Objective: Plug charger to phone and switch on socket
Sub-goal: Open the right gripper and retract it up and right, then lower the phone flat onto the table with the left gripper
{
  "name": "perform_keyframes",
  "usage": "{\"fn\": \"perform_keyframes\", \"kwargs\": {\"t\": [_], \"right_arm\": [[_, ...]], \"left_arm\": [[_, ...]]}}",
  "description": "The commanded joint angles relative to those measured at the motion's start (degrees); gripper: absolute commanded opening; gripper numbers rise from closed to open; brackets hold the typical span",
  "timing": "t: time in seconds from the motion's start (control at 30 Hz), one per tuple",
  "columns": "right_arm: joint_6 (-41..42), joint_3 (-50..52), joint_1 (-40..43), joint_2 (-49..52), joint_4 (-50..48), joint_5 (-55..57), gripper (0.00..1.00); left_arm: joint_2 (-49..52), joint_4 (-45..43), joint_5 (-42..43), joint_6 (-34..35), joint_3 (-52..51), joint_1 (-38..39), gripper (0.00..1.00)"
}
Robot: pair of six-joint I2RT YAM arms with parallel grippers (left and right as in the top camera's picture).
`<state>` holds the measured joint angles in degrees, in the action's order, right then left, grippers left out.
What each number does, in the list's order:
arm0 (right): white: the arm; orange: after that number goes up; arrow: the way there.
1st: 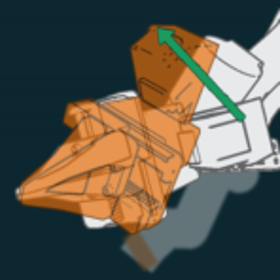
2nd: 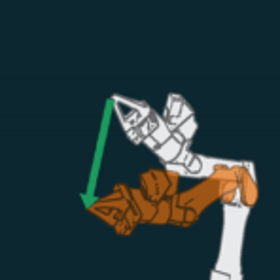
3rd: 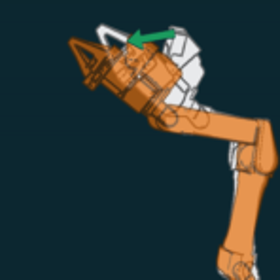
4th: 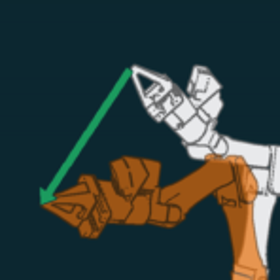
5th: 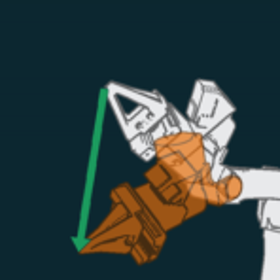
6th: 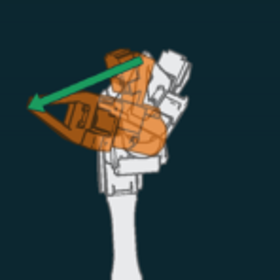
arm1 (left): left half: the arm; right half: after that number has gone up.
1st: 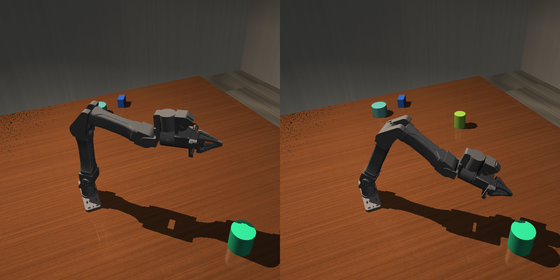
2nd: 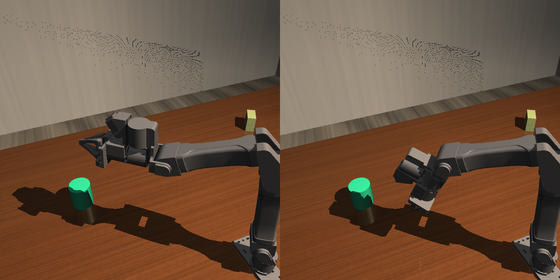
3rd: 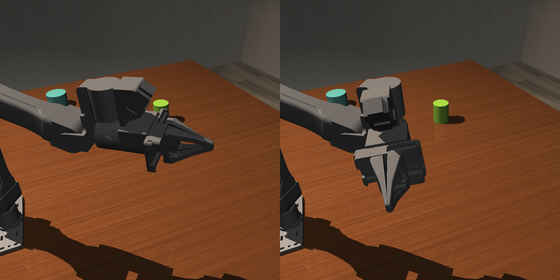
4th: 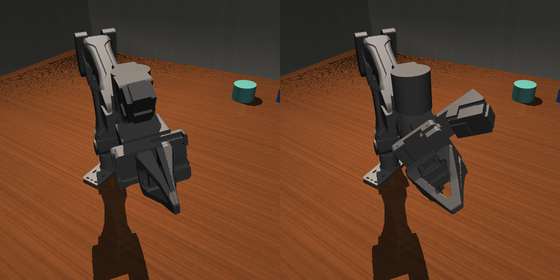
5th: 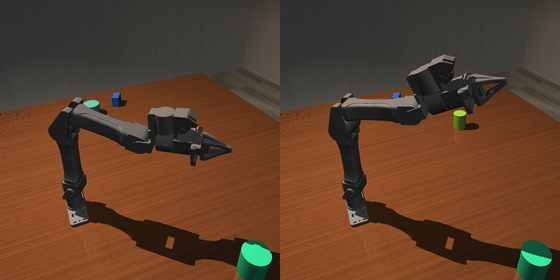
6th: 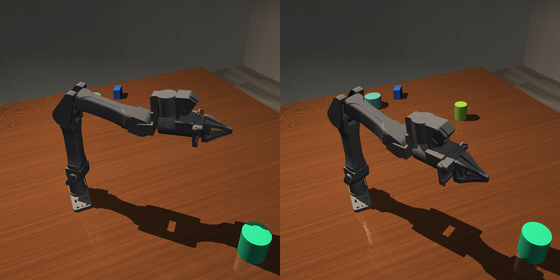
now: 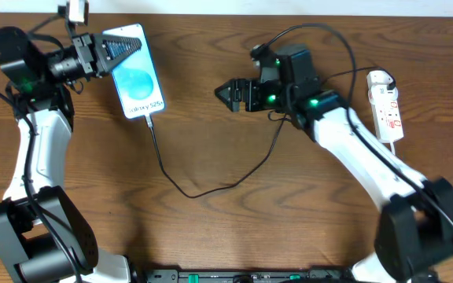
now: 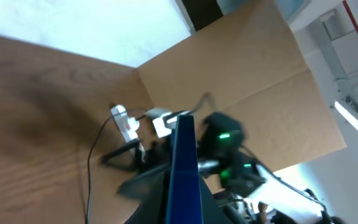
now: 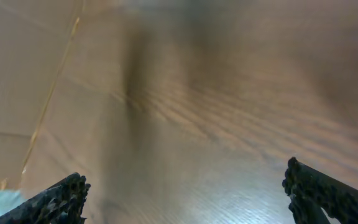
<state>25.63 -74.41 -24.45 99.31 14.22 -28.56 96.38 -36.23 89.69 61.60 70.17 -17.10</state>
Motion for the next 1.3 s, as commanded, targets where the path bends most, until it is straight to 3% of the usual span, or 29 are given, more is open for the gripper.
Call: {"fn": "perform_keyframes", "kwargs": {"t": [0.0,0.5,0.9,1.27], "right_arm": [[-2.6,-0.7,0.1,-4.4,2.2,7.5,0.99],[-3.5,-0.7,0.1,-7.2,6.4,9.7,0.99],[-3.9,-0.7,0.1,-7.2,6.4,9.8,0.99],[-4.0,-0.7,0.1,-7.2,6.4,9.8,0.99]], "left_arm": [[-0.9,2.0,-1.1,-5.3,-2.2,-0.3,0.07],[-0.9,20.5,-12.0,-21.1,-12.1,-0.3,0.07],[-0.9,37.2,-24.0,-34.0,-14.8,-0.3,0.07],[-0.9,50.3,-35.8,-41.1,-14.8,0.1,0.07]]}}
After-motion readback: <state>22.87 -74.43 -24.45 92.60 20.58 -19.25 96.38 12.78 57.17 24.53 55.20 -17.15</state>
